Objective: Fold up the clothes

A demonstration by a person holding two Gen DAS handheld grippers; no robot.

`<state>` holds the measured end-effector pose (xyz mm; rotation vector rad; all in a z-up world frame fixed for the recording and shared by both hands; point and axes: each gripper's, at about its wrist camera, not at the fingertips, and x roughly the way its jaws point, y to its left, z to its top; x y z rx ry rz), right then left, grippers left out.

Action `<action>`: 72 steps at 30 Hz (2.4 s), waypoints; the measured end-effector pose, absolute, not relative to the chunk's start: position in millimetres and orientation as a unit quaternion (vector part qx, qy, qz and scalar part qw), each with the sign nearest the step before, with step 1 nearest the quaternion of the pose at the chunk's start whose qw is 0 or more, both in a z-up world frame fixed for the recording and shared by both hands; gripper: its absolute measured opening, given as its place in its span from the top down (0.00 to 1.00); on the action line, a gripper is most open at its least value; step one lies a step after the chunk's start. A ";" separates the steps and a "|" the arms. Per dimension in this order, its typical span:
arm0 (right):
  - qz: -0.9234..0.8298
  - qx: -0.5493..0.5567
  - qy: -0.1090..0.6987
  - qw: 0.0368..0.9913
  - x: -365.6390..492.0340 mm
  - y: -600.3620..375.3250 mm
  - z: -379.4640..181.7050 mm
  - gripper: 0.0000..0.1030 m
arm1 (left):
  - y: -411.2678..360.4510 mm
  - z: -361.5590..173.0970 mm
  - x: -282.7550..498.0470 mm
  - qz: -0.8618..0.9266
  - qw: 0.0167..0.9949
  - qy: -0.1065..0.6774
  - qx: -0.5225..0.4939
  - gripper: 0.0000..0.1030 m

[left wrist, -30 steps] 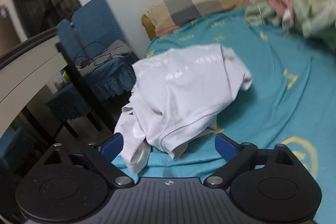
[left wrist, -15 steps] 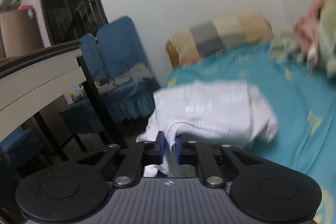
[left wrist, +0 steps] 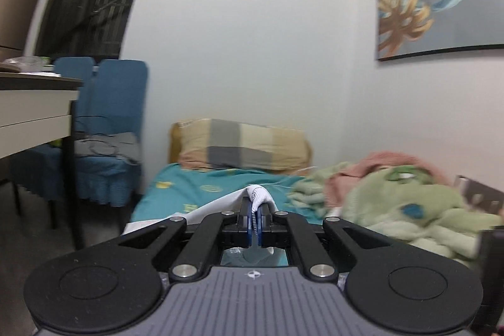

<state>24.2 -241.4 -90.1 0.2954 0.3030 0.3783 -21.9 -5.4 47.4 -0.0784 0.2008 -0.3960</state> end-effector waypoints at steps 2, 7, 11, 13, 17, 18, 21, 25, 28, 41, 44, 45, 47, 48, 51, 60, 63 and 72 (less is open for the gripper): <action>0.205 0.146 0.150 0.956 22.4 -235.7 -88.5 0.13 | -4.1 48.4 -29.5 -0.204 0.973 0.103 -0.045 0.97; 0.237 0.147 0.200 0.939 38.2 -212.4 -100.9 0.28 | 9.9 39.4 -15.0 -0.200 0.969 0.127 -0.075 0.97; 0.260 0.151 0.234 0.925 51.9 -196.0 -109.2 0.59 | 19.8 29.1 2.2 -0.187 0.967 0.151 -0.087 0.95; 0.249 0.158 0.240 0.925 58.3 -196.5 -111.4 0.84 | 21.6 21.2 13.7 -0.166 0.967 0.175 -0.081 0.95; 0.202 0.188 0.234 0.932 57.2 -219.7 -108.1 0.92 | 23.3 2.2 40.0 -0.144 0.958 0.238 -0.069 0.94; 0.192 0.203 0.230 0.932 56.6 -227.7 -106.7 0.93 | 20.8 -3.0 44.6 -0.144 0.955 0.251 -0.062 0.94; 0.168 0.237 0.218 0.932 54.0 -246.6 -104.2 0.93 | 9.0 -18.1 50.8 -0.150 0.949 0.276 -0.030 0.86; 0.148 0.249 0.224 0.931 62.8 -259.4 -107.1 0.93 | -12.5 -41.2 53.8 -0.149 0.940 0.307 0.017 0.78; 0.144 0.263 0.233 0.925 69.8 -267.7 -112.3 0.93 | -23.4 -61.9 56.1 -0.141 0.925 0.350 0.038 0.75; 0.179 0.309 0.200 0.912 64.4 -284.0 -100.6 0.93 | -17.3 -102.0 53.9 -0.132 0.880 0.441 -0.117 0.53; 0.186 0.320 0.195 0.908 64.4 -287.2 -98.8 0.93 | -15.4 -111.1 54.7 -0.130 0.867 0.453 -0.160 0.55; 0.186 0.320 0.196 0.908 64.4 -287.5 -98.3 0.93 | -14.8 -114.1 54.9 -0.129 0.862 0.457 -0.175 0.65; 0.186 0.321 0.196 0.907 64.4 -288.0 -97.3 0.93 | -12.8 -117.1 54.5 -0.127 0.856 0.460 -0.198 0.76; 0.186 0.323 0.198 0.906 64.1 -288.9 -97.4 0.93 | -10.8 -114.1 52.9 -0.124 0.859 0.454 -0.203 0.82; 0.182 0.315 0.192 0.912 60.1 -291.1 -94.4 0.93 | -4.8 -105.3 48.1 -0.116 0.866 0.437 -0.215 0.94; 0.135 0.289 0.250 0.914 71.8 -303.9 -103.9 0.93 | 28.2 -11.3 22.5 -0.104 0.956 0.214 -0.170 0.97; 0.136 0.270 0.286 0.909 81.3 -292.0 -114.5 0.90 | 21.5 2.7 17.9 -0.142 0.963 0.172 -0.152 0.98; 0.109 0.296 0.309 0.897 72.0 -297.4 -123.2 0.48 | 21.9 -9.6 29.9 -0.155 0.959 0.171 -0.166 0.98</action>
